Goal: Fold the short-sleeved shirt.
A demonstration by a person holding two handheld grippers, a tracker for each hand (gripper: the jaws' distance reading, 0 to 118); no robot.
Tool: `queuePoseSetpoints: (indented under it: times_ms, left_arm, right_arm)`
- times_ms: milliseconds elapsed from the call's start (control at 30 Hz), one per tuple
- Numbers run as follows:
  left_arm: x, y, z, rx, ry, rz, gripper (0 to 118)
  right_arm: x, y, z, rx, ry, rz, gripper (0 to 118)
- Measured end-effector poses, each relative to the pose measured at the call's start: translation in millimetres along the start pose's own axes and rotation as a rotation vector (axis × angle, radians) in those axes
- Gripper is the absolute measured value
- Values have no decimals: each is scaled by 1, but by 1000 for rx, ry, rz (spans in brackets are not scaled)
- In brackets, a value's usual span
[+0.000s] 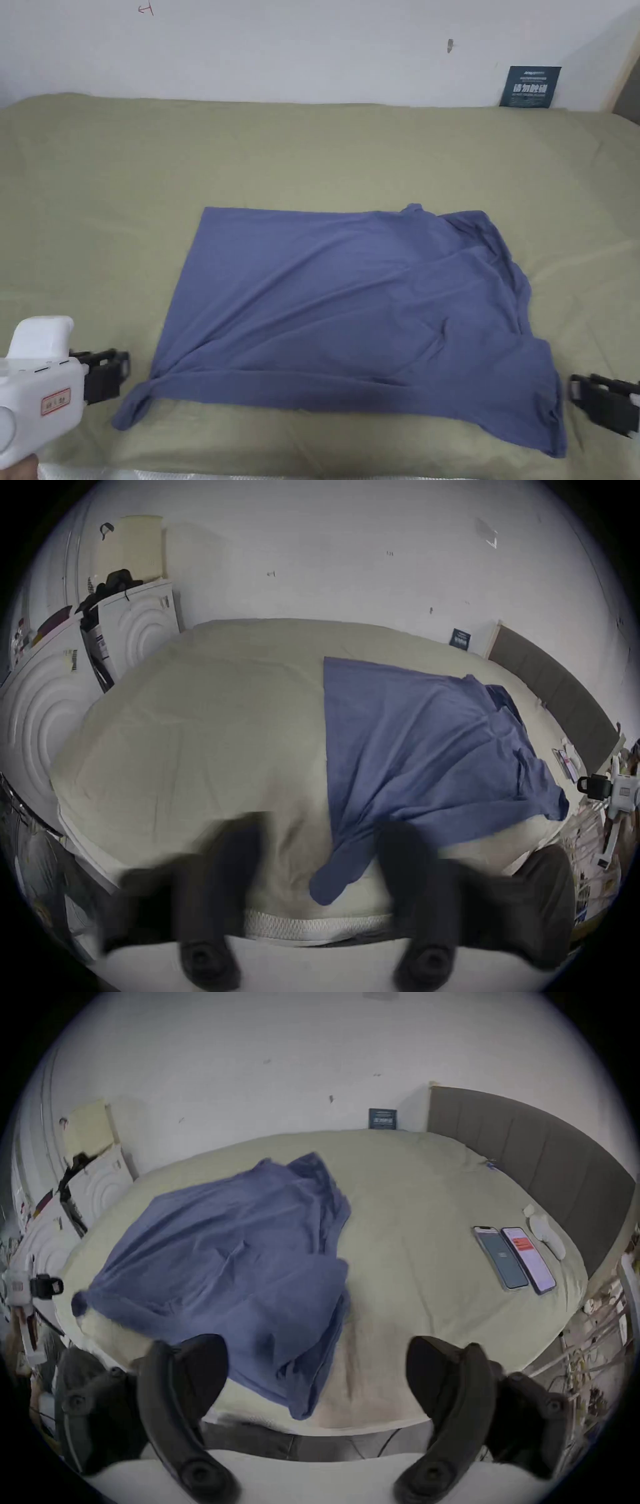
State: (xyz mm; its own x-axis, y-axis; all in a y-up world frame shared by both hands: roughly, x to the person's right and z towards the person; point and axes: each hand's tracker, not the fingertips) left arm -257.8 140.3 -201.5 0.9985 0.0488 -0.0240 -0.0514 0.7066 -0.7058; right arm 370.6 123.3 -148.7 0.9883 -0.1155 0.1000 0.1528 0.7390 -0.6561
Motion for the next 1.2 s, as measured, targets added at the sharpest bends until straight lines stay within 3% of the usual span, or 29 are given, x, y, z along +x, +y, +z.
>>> queuePoseSetpoints:
  times_ms: [33, 67, 100, 200, 233, 267, 300, 333, 367, 533, 567, 600, 633, 667, 933, 967, 1000, 1033, 1067, 1100, 1200]
  left_arm:
    - [1, 0, -1, 6, 11, 8, 21]
    - [1, 2, 0, 10, 13, 3, 0]
    - [0, 5, 0, -6, -11, 2, 0]
    - [3, 3, -3, -28, -30, 5, 0]
    - [4, 2, -5, -47, -41, -4, 3]
    - [4, 1, -6, -69, -59, -11, 19]
    - [5, 1, -9, -92, -68, -18, 74]
    - [5, -4, -17, -122, -69, -24, 110]
    - [6, -6, -20, -123, -81, -26, 118]
    - [11, -14, -41, -187, -55, -59, 117]
    - [13, -14, -43, -186, -37, -64, 113]
    - [14, -17, -46, -190, -24, -71, 97]
    - [14, -18, -46, -189, -21, -73, 58]
    - [13, -17, -45, -185, -25, -67, 3]
    - [20, -15, -45, -166, -37, -33, 1]
    - [21, -14, -45, -166, -39, -34, 1]
    - [21, -16, -45, -165, -40, -37, 1]
    - [22, -16, -44, -165, -39, -41, 1]
    - [24, -16, -44, -164, -40, -47, 1]
    - [25, -15, -43, -163, -39, -50, 1]
    - [22, -17, -45, -160, -40, -42, 1]
  right_arm:
    - [1, 0, -1, 5, -11, -1, 41]
    - [1, 1, 0, 37, -49, -2, 0]
    - [-6, 2, 1, 7, 44, 62, 0]
    - [-11, -2, 2, -1, 48, 73, 0]
    - [-9, -3, 3, -4, 45, 75, 0]
    - [-9, -4, 3, -8, 48, 82, 0]
    - [-9, -5, 2, -15, 50, 87, 0]
    - [-9, -7, 1, -21, 51, 89, 0]
    - [-9, -9, -1, -24, 41, 85, 0]
    - [-11, -12, -7, -58, 42, 90, 0]
    - [-11, -13, -8, -67, 42, 94, 0]
    - [-12, -13, -9, -72, 42, 96, 0]
    - [-6, -16, -14, -78, 37, 84, 0]
    - [-4, -16, -16, -84, 39, 90, 0]
    - [-12, -17, -16, -121, 89, 123, 0]
    - [-12, -17, -18, -134, 99, 126, 4]
    - [-13, -17, -21, -163, 113, 133, 30]
    - [-12, -20, -27, -203, 121, 145, 72]
    - [-11, -25, -27, -129, 114, 185, 112]
    - [-14, -33, -30, -198, 135, 205, 114]
    - [-13, -39, -44, -219, 111, 200, 99]
